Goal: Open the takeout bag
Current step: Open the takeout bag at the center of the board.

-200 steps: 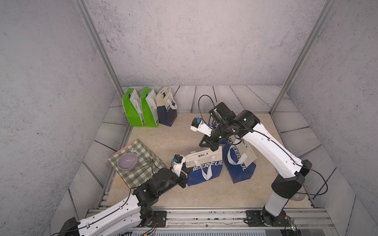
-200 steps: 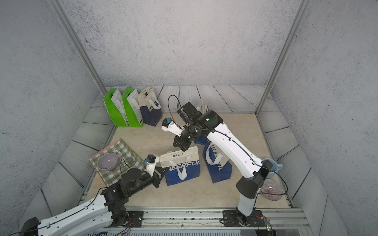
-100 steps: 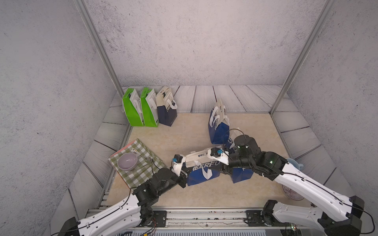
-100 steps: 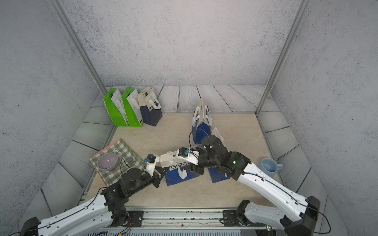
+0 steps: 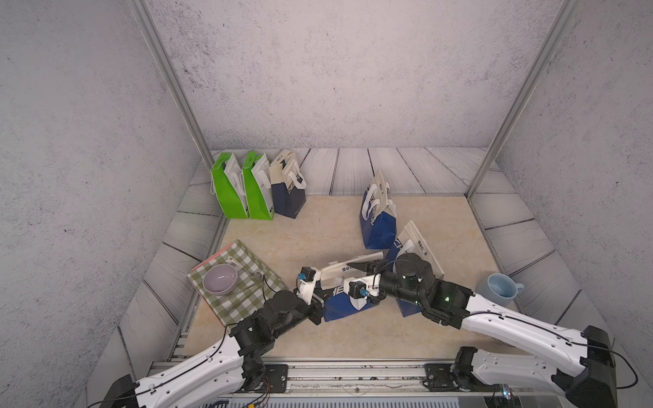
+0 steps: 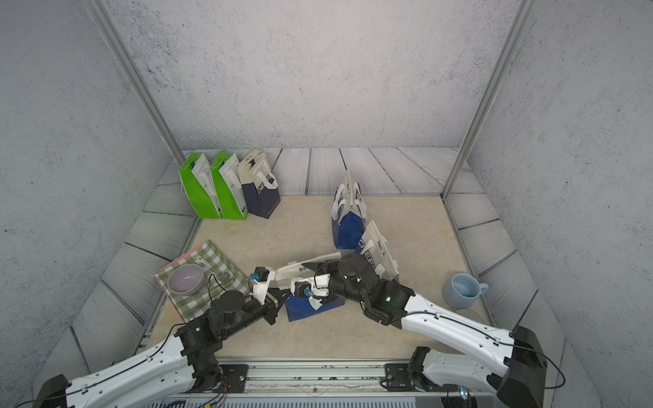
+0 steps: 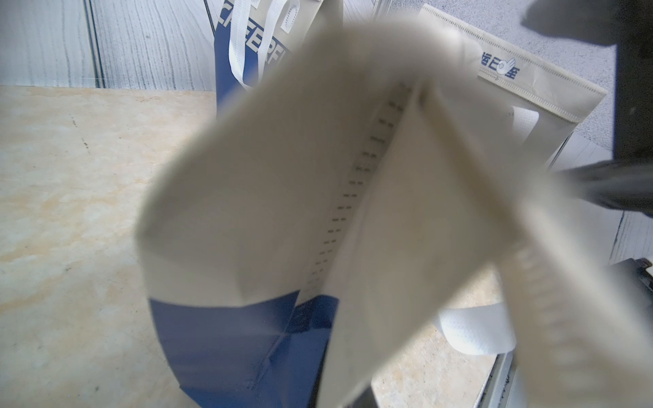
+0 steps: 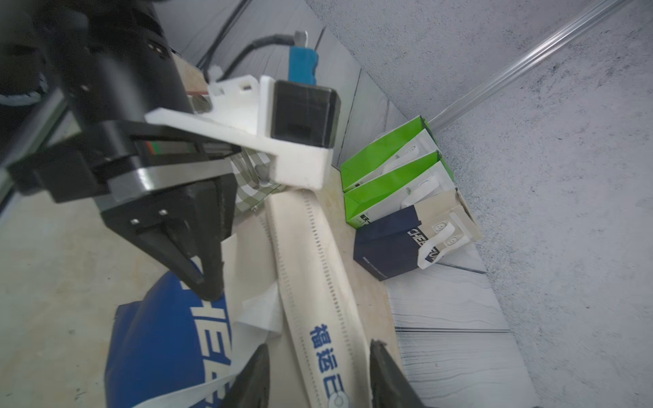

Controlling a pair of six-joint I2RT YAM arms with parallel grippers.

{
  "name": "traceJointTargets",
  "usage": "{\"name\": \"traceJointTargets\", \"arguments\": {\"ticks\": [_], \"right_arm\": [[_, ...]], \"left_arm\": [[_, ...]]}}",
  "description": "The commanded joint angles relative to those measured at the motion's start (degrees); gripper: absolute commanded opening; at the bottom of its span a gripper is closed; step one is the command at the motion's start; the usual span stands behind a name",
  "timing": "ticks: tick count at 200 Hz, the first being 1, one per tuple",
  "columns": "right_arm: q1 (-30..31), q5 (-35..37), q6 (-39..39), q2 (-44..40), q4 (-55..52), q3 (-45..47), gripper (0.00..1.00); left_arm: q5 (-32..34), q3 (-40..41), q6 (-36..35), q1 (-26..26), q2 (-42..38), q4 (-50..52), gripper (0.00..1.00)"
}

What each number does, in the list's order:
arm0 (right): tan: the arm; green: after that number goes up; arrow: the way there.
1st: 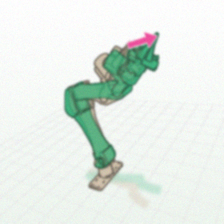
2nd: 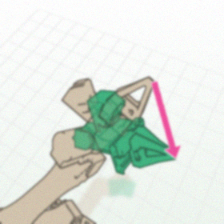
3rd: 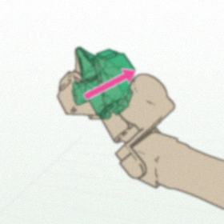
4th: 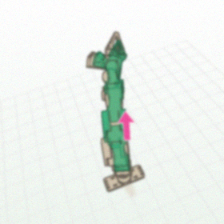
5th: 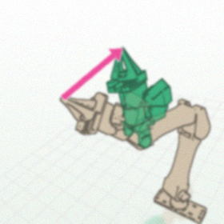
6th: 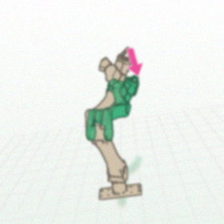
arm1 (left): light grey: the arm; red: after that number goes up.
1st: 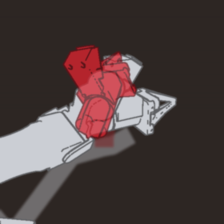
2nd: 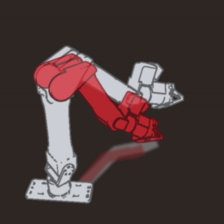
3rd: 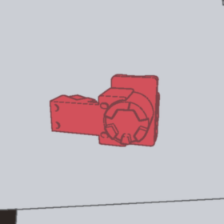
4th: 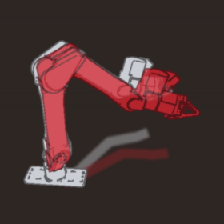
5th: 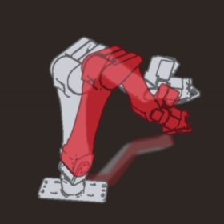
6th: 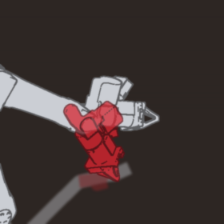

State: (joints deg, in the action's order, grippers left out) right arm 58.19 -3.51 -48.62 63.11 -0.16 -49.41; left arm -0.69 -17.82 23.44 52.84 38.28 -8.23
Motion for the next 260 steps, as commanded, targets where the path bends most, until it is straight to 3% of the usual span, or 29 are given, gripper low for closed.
{"name": "traceJointTargets", "arguments": {"ticks": [1, 68, 156, 195, 226, 260], "right_arm": [[1.0, 5.1, -4.8, 1.3, 3.6, 0.3, 0.44], [1.8, 5.8, -8.2, 2.8, 6.8, 2.5, 0.38], [1.9, 13.4, -12.2, 7.5, 17.7, 4.7, 0.26], [1.9, 13.7, -12.4, 8.5, 19.3, 4.2, 0.23], [1.9, 13.7, -11.3, 9.0, 19.8, 3.9, 0.17], [1.8, 12.8, -8.9, 8.8, 16.5, 2.0, 0.01]], "left_arm": [[-0.1, -0.4, 0.0, 0.1, -0.3, 1.7, 0.00], [-0.1, -0.3, -0.2, 0.0, -0.5, 1.9, 0.00], [-0.5, -0.2, -0.4, 0.1, 0.0, 1.6, 0.00], [-0.6, -0.1, -0.5, 0.0, 0.1, 1.5, 0.00], [-0.6, -0.1, -0.6, 0.0, -0.1, 1.5, 0.00], [-0.8, -0.2, -0.5, 0.0, 0.0, 1.7, 0.00]]}}
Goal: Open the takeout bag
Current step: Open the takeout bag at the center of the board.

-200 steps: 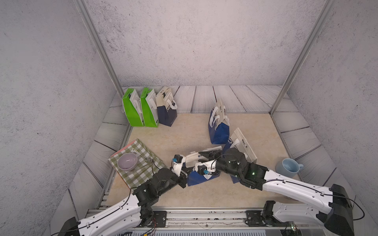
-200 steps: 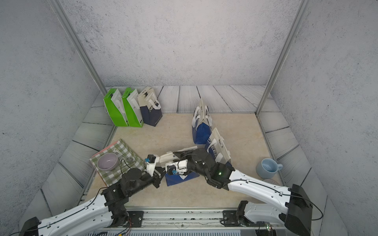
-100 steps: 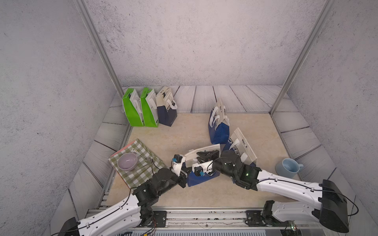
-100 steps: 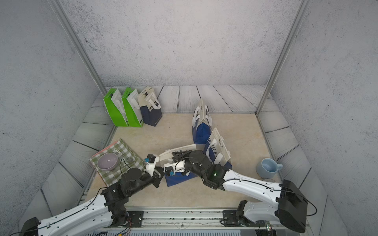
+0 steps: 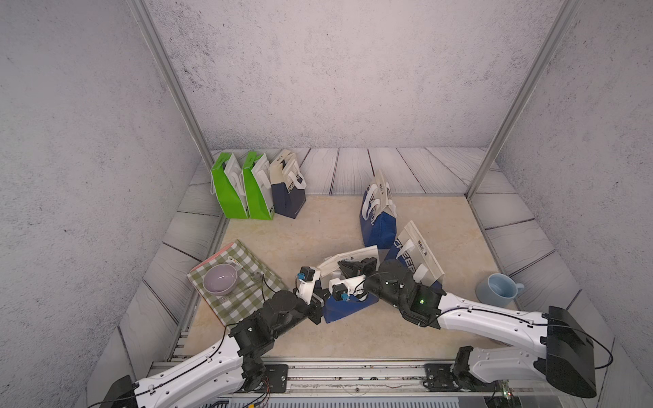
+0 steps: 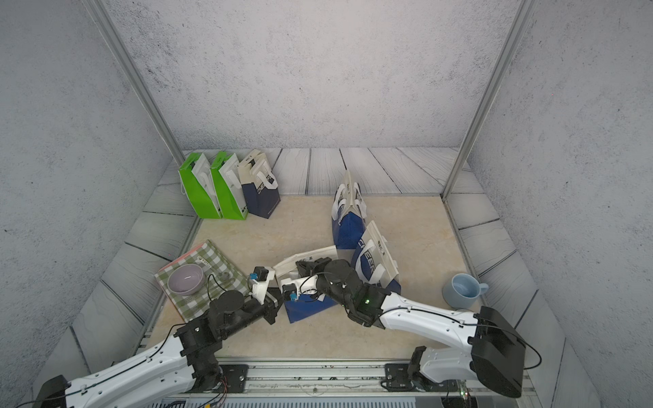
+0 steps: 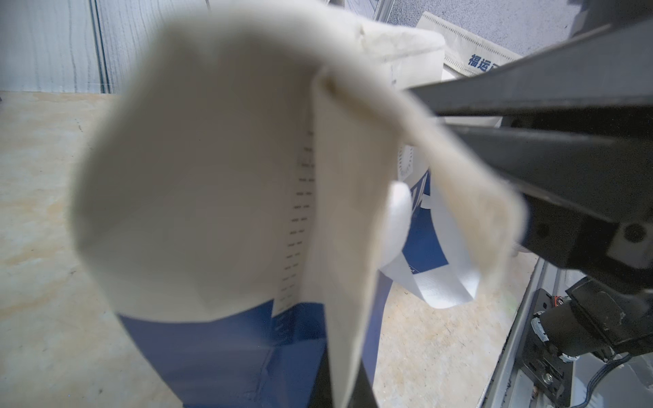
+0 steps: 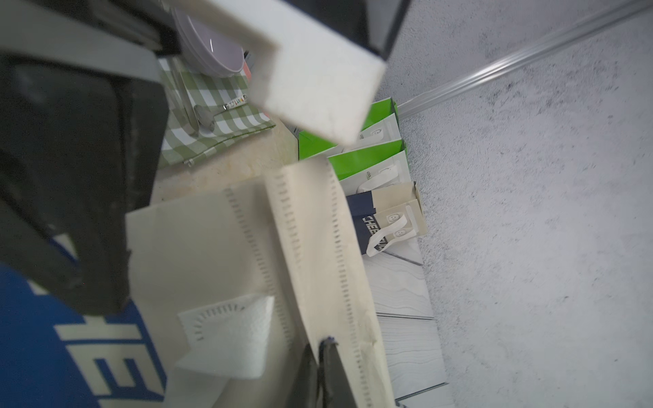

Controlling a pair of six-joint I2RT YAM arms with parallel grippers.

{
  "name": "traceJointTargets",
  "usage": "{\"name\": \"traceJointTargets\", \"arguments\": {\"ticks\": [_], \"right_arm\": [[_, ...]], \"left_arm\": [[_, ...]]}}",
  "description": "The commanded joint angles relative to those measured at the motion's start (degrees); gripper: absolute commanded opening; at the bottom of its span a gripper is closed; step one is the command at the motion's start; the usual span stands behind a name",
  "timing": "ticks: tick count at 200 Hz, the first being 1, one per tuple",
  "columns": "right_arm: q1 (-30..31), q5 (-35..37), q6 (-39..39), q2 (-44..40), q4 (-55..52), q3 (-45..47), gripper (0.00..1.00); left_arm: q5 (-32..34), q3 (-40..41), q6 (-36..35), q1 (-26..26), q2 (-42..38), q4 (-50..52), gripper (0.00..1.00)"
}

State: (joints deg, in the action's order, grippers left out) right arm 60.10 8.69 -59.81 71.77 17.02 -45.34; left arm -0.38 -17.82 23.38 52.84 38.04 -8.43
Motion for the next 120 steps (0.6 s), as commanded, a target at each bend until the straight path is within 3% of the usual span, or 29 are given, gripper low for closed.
{"name": "traceJointTargets", "arguments": {"ticks": [1, 40, 73, 120], "right_arm": [[0.0, 0.6, 2.4, 0.1, -0.8, -2.2, 0.01], [-0.1, 0.3, 8.5, -0.9, -5.4, -5.6, 0.00], [-0.3, -1.1, 12.9, -0.2, -18.6, -13.0, 0.00], [-1.5, -2.8, 17.8, 0.4, -27.7, -19.5, 0.00]], "left_arm": [[-1.1, -0.2, -0.5, -0.1, 0.3, 1.9, 0.00], [-1.1, -0.5, -0.4, 0.0, 0.0, 2.5, 0.00], [-1.0, -0.4, -0.4, 0.0, -0.4, 3.2, 0.00], [-0.8, -0.5, -0.4, -0.1, -0.8, 3.8, 0.00]]}}
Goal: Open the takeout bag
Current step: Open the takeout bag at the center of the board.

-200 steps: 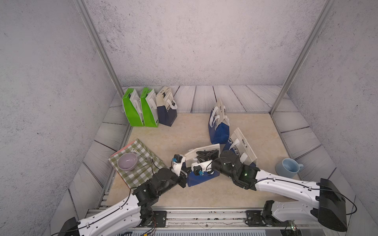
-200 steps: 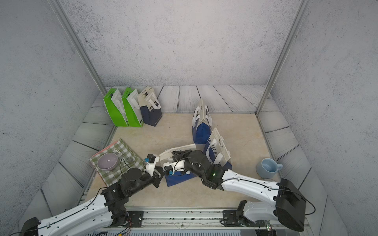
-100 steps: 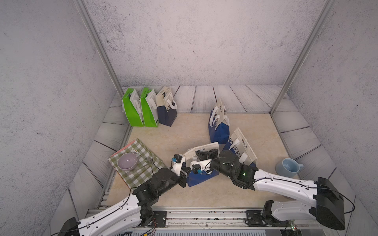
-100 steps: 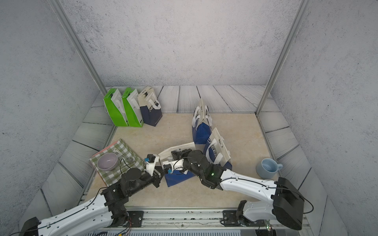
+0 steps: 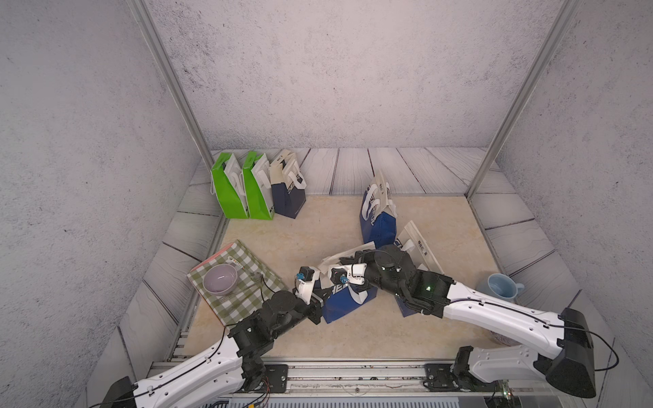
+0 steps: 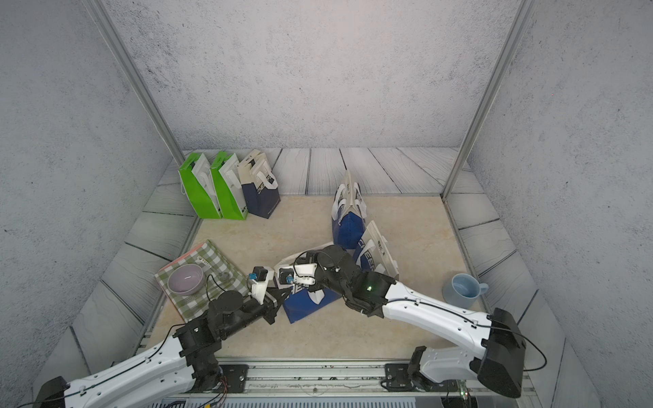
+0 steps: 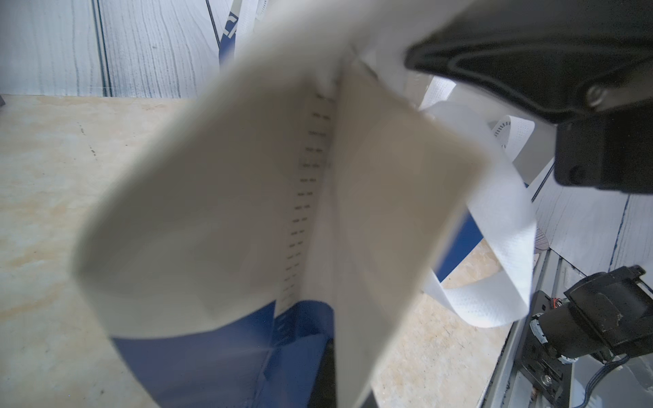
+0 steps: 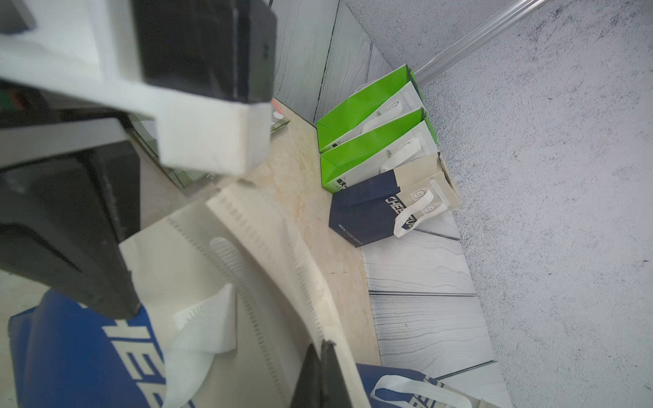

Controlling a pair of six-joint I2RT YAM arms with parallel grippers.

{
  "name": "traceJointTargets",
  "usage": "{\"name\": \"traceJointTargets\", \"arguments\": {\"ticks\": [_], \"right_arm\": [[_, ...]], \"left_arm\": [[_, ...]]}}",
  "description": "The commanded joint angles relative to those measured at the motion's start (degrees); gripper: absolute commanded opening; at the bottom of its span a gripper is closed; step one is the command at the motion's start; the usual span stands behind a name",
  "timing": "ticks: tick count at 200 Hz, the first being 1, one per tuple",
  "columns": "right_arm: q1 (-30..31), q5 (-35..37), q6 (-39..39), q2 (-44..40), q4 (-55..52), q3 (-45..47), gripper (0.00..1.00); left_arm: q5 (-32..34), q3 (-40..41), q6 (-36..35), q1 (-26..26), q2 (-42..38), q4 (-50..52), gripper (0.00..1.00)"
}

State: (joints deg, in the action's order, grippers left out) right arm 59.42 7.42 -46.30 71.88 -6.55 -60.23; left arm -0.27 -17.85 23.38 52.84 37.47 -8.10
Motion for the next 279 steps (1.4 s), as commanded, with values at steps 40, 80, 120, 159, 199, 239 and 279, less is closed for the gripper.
{"name": "traceJointTargets", "arguments": {"ticks": [40, 80, 120, 159, 199, 239, 279], "right_arm": [[-1.5, -4.4, 5.3, 2.5, -13.0, -10.3, 0.00], [-1.5, -3.9, 3.2, 4.1, -17.8, -13.9, 0.00], [-1.6, -4.1, 0.2, 4.9, -22.4, -17.3, 0.00], [-1.9, -4.0, -1.4, 6.7, -26.1, -21.1, 0.00], [-2.7, -4.1, -0.2, 8.0, -29.7, -25.5, 0.00], [-3.3, -3.8, 3.9, 8.2, -28.4, -25.6, 0.00], [-3.3, -6.6, 7.1, 7.3, -27.9, -23.1, 0.00]], "left_arm": [[-0.8, -0.3, -0.3, 0.0, -1.1, 4.2, 0.00], [-0.4, -0.2, -0.2, 0.0, -1.8, 5.2, 0.00], [0.4, -0.5, -0.6, 0.0, -1.3, 6.7, 0.00], [0.5, -1.4, -1.1, 0.0, -0.4, 6.9, 0.00], [0.4, -1.3, -0.6, 0.0, -0.8, 7.5, 0.00], [0.9, -1.4, -0.7, 0.0, -1.9, 8.2, 0.00], [0.5, -1.5, -0.7, 0.0, -1.2, 8.0, 0.00]]}}
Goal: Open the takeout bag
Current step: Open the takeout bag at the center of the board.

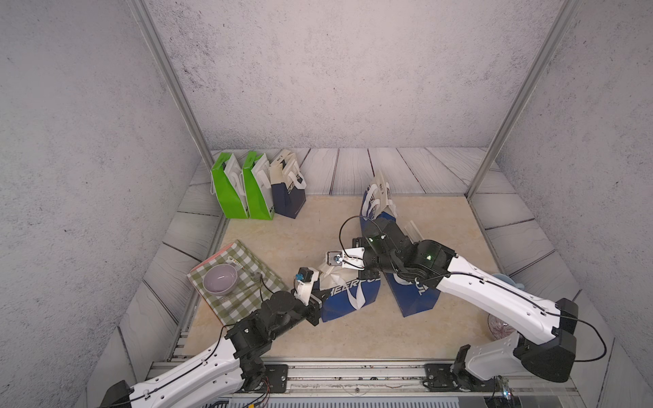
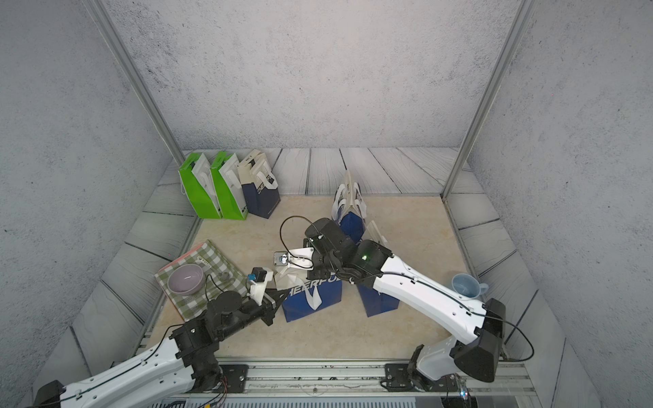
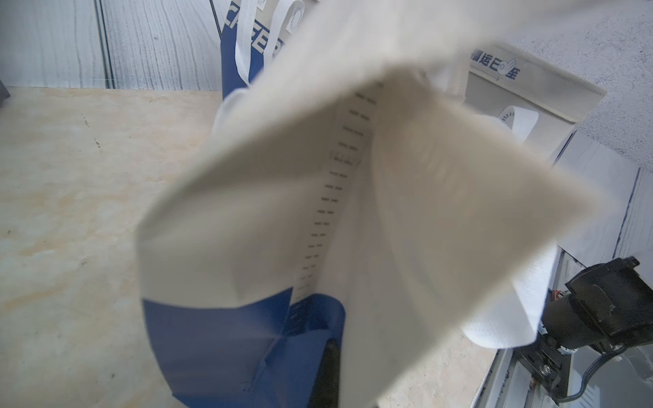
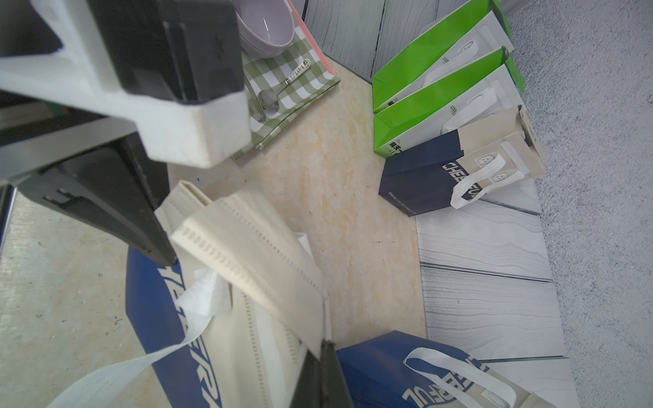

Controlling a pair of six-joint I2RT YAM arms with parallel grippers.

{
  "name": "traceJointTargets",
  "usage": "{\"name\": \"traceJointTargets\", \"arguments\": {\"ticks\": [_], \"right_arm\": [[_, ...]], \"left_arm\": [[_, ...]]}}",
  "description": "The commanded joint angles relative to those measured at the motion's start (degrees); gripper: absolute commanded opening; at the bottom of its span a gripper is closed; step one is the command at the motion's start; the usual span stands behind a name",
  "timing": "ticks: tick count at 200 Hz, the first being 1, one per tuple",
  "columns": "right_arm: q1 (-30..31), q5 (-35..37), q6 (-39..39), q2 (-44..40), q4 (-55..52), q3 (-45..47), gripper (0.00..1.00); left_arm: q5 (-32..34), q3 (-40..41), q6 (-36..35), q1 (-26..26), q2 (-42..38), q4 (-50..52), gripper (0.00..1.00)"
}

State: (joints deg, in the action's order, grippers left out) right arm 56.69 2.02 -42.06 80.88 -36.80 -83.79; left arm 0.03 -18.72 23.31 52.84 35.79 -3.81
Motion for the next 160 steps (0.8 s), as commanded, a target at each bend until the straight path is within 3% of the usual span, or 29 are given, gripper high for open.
{"name": "traceJointTargets", "arguments": {"ticks": [1, 78, 160], "right_arm": [[-0.6, -1.3, 2.8, -1.8, 2.4, 0.5, 0.00], [-0.6, -0.4, 5.3, -2.4, 3.9, 1.6, 0.00], [-0.5, -2.0, -1.1, -1.0, -6.1, -4.5, 0.00]], "left_arm": [[0.2, -0.6, -0.6, 0.0, 0.5, 3.7, 0.00], [-0.1, -0.9, -0.8, 0.0, 1.5, 3.1, 0.00], [0.1, -0.8, -0.8, -0.1, 1.4, 3.3, 0.00]]}}
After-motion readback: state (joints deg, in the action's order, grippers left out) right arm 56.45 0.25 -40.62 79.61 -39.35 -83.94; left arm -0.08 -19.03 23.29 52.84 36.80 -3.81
